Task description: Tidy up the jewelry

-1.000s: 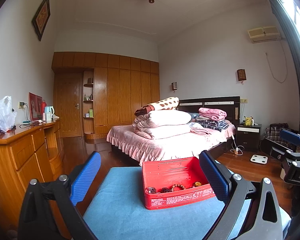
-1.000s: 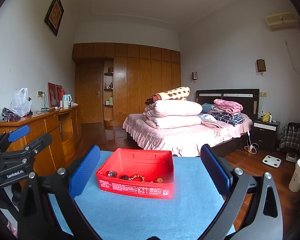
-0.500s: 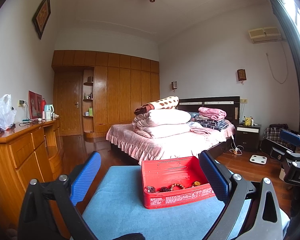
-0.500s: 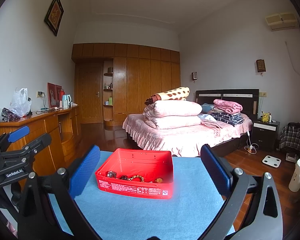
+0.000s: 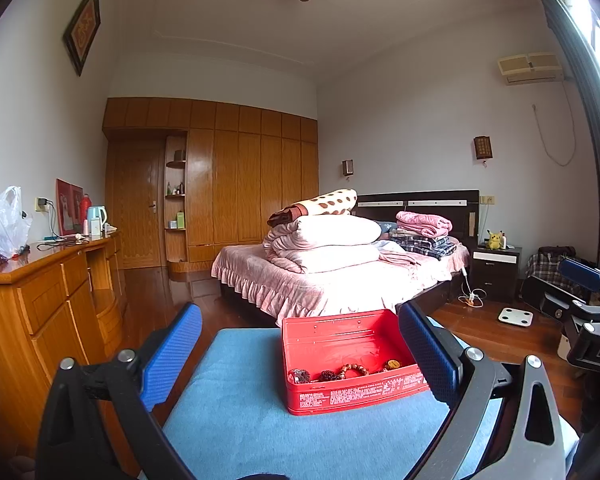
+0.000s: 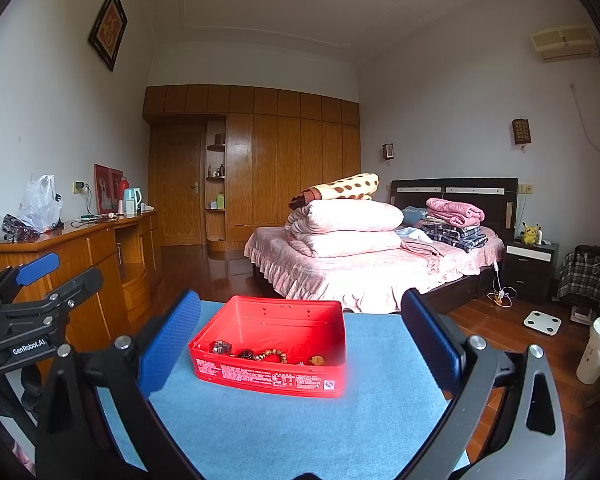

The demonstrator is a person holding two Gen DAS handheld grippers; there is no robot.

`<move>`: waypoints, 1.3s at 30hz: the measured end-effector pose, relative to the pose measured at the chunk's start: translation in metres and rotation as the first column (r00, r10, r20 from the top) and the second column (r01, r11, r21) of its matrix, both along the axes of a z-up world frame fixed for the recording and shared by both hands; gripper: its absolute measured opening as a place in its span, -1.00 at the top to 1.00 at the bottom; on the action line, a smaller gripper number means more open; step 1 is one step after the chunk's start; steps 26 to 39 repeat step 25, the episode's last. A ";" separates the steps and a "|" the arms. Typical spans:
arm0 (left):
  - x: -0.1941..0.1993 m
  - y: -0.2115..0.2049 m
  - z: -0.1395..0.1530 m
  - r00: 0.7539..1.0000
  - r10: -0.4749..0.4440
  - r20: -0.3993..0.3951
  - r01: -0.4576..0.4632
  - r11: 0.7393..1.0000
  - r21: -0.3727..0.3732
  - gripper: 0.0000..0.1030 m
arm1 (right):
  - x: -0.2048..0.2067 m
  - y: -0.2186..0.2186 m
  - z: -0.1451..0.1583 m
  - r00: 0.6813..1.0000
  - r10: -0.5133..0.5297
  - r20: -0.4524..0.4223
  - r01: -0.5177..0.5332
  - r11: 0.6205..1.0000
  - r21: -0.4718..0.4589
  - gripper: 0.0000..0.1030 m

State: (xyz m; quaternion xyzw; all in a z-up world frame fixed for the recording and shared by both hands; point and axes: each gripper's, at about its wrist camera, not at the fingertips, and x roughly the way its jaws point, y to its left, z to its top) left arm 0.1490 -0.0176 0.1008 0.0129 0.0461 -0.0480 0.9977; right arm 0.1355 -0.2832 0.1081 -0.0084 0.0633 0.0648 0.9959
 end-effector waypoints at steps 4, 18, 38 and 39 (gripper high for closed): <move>0.000 -0.001 -0.002 1.000 -0.004 -0.004 0.004 1.000 0.001 -0.88 | 0.001 -0.002 0.001 1.000 0.000 0.001 0.000 1.000 -0.001 -0.89; -0.001 0.003 -0.004 1.000 -0.006 -0.006 0.006 1.000 -0.008 -0.88 | 0.000 -0.009 -0.001 1.000 -0.012 0.002 0.012 1.000 -0.011 -0.89; -0.003 0.002 -0.005 1.000 -0.002 -0.008 0.002 1.000 -0.006 -0.88 | 0.000 -0.012 -0.002 1.000 -0.013 0.002 0.013 1.000 -0.011 -0.89; -0.003 0.002 -0.005 1.000 -0.002 -0.008 0.002 1.000 -0.006 -0.88 | 0.000 -0.012 -0.002 1.000 -0.013 0.002 0.013 1.000 -0.011 -0.89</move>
